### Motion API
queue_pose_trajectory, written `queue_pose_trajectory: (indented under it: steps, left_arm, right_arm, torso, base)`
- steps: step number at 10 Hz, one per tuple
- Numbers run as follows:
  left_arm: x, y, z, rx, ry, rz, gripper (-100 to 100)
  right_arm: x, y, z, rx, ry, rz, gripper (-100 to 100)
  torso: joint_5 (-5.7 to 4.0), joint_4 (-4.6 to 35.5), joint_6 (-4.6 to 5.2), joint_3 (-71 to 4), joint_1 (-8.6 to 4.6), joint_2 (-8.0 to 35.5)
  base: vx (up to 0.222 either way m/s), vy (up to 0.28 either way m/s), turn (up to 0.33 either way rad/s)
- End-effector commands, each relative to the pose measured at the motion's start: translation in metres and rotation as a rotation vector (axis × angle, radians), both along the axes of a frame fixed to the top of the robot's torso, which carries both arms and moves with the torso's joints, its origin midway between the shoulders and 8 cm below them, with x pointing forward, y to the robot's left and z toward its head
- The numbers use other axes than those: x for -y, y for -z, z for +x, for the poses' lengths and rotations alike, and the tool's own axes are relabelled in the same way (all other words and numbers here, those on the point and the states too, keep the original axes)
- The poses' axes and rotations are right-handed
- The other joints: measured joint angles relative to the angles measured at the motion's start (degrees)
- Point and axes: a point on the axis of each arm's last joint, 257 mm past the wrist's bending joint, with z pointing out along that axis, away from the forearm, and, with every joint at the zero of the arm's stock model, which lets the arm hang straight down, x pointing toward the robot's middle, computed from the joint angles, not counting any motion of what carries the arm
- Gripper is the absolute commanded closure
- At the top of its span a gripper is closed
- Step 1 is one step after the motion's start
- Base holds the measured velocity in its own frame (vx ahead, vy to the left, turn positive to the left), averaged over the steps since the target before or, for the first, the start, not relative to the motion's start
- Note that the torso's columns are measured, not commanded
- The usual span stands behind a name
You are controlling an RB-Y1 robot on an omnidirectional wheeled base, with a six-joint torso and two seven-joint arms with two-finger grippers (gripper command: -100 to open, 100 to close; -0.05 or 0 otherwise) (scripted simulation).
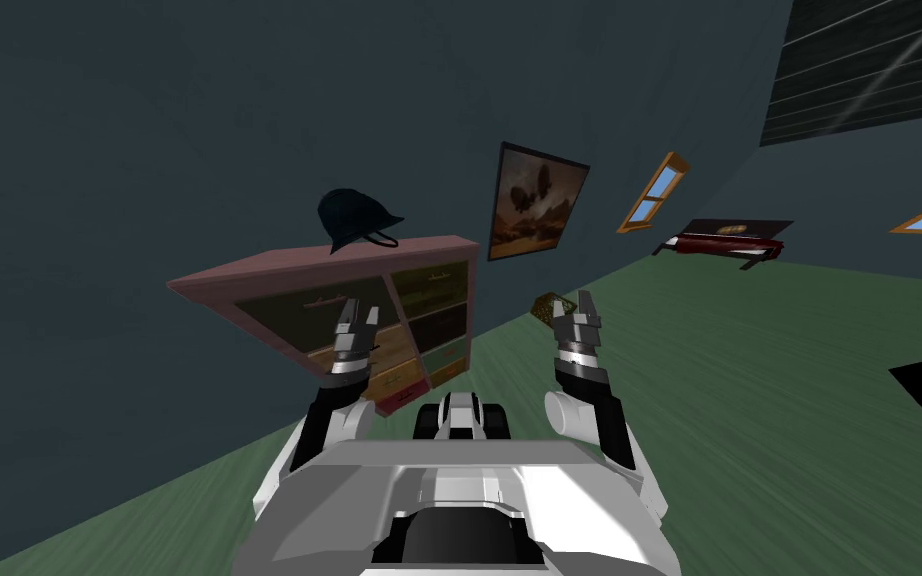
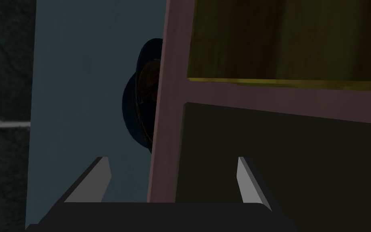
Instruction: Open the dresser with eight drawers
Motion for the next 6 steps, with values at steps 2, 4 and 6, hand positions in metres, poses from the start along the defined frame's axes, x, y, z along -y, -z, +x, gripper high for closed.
queue_pose_trajectory:
  steps: [2, 4, 6]
  left_arm:
    - [-0.006, 0.031, 0.013, -0.066, -0.005, 0.023, -100]
    - [-0.011, 0.047, 0.019, -0.101, -0.013, 0.028, -100]
    - [-0.015, 0.063, 0.024, -0.133, -0.021, 0.03, -100]
  right_arm:
    - [0.0, 0.0, 0.0, 0.0, 0.0, 0.0, 0]
    - [0.0, 0.0, 0.0, 0.0, 0.0, 0.0, 0]
    - [0.0, 0.0, 0.0, 0.0, 0.0, 0.0, 0]
  torso:
    - [0.01, 0.0, 0.0, 0.0, 0.03, 0.1]
    - [0.04, 0.0, 0.0, 0.1, 0.12, 0.1]
    - [0.03, 0.0, 0.0, 0.0, 0.1, 0.0]
  base:
    - [0.029, -0.087, 0.024]
    - [0.017, -0.073, 0.02]
    - [0.027, -0.063, 0.022]
